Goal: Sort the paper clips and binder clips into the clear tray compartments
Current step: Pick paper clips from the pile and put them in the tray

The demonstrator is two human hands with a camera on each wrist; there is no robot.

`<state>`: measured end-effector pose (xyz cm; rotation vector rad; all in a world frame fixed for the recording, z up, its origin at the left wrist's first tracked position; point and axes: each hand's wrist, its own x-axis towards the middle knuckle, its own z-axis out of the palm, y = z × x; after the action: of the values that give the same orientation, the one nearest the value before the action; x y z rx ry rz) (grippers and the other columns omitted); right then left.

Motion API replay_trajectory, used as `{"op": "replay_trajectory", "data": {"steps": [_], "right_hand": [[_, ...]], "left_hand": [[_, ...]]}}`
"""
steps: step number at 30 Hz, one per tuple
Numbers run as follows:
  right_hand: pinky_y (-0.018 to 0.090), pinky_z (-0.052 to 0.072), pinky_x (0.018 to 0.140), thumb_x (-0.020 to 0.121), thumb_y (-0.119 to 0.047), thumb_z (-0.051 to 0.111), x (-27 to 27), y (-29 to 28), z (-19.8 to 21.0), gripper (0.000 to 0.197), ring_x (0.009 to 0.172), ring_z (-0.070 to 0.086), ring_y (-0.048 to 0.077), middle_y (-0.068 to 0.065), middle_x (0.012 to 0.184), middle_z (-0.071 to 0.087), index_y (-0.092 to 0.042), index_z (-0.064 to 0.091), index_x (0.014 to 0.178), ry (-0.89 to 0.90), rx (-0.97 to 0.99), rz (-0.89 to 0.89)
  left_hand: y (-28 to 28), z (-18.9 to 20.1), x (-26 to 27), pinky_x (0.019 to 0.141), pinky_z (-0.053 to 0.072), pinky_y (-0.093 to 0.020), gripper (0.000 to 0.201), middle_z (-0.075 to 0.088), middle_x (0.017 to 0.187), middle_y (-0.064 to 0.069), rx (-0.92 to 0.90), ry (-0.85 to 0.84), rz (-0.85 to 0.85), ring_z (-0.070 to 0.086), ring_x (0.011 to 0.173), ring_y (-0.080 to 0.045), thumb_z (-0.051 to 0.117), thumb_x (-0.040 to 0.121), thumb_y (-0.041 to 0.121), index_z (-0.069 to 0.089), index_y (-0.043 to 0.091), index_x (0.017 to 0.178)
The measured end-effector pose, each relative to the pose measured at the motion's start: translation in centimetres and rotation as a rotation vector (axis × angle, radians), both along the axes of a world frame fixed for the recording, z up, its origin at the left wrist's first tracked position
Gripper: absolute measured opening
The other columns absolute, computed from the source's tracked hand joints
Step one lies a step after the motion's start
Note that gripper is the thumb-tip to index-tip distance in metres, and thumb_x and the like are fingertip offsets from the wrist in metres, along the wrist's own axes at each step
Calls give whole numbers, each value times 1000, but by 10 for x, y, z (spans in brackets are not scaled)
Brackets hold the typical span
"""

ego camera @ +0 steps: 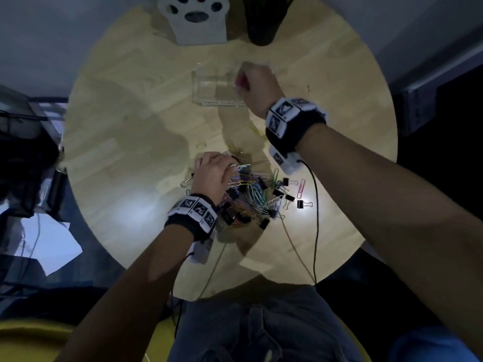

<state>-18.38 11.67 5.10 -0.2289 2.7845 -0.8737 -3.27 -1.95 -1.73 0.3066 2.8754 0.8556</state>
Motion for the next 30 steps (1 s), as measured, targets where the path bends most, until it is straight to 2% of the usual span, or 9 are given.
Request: {"op": "replay_trajectory", "data": {"steps": [4,6,10,14,19,22,24,28,30], "right_hand": [[33,48,84,93,-11,49,-38,-33,-8,20,102,61,31,18,110,67,-2,64,103,-50,5,23],[29,47,90,93,-8,48,-45,-38,-14,24,108,60,30,18,116,66,-2,65,109,-76,-19,8],[26,42,100,94,-6,45,-35,-26,-14,29,118,57,28,17,126,62,1,63,117,-31,-145,-53],[26,47,84,93,-6,47,5,10,-21,26,100,65,29,19,108,70,1,66,108,110,-263,-277],[27,49,78,90,-7,50,61,42,-53,22,88,68,31,19,95,73,-3,69,100,-25,-232,-447],[37,51,79,88,-4,49,74,49,-64,23,92,66,36,22,99,71,-2,68,101,-70,-153,-407],[38,50,79,87,-1,46,75,51,-66,25,95,64,37,24,102,70,0,67,102,-78,-115,-379],[36,48,84,88,-1,47,67,49,-69,25,100,61,36,23,108,66,1,67,103,-85,-20,-315],[36,46,85,89,-5,49,62,46,-71,23,103,58,35,22,110,63,0,66,104,-113,45,-252]], "left_hand": [[-7,10,-5,74,44,-30,19,67,87,-8,255,-117,173,60,80,-25,48,94,20,62,13,105],[-11,16,-16,68,49,-26,19,69,89,-5,346,-146,248,63,73,-20,46,95,21,61,13,105],[-15,37,-61,56,46,-18,24,69,93,-8,284,-57,300,60,70,-18,43,97,21,60,9,108],[-16,51,-131,77,48,-36,26,68,100,-14,156,4,282,62,91,-29,38,96,19,59,9,107],[-1,48,-173,78,45,-44,31,62,110,-28,-224,-102,109,58,100,-40,41,95,15,54,4,121],[0,46,-176,93,43,-40,40,57,126,-23,-180,-162,85,54,115,-35,50,93,22,48,7,131],[-4,48,-174,98,39,-35,39,54,132,-19,-137,-127,99,51,120,-31,51,93,21,48,10,131],[-14,43,-144,91,38,-35,21,64,112,-14,-5,85,85,53,107,-31,50,91,14,65,9,104],[-17,34,-117,86,42,-37,17,66,103,-15,36,107,4,56,97,-31,50,88,13,66,8,94]]}}
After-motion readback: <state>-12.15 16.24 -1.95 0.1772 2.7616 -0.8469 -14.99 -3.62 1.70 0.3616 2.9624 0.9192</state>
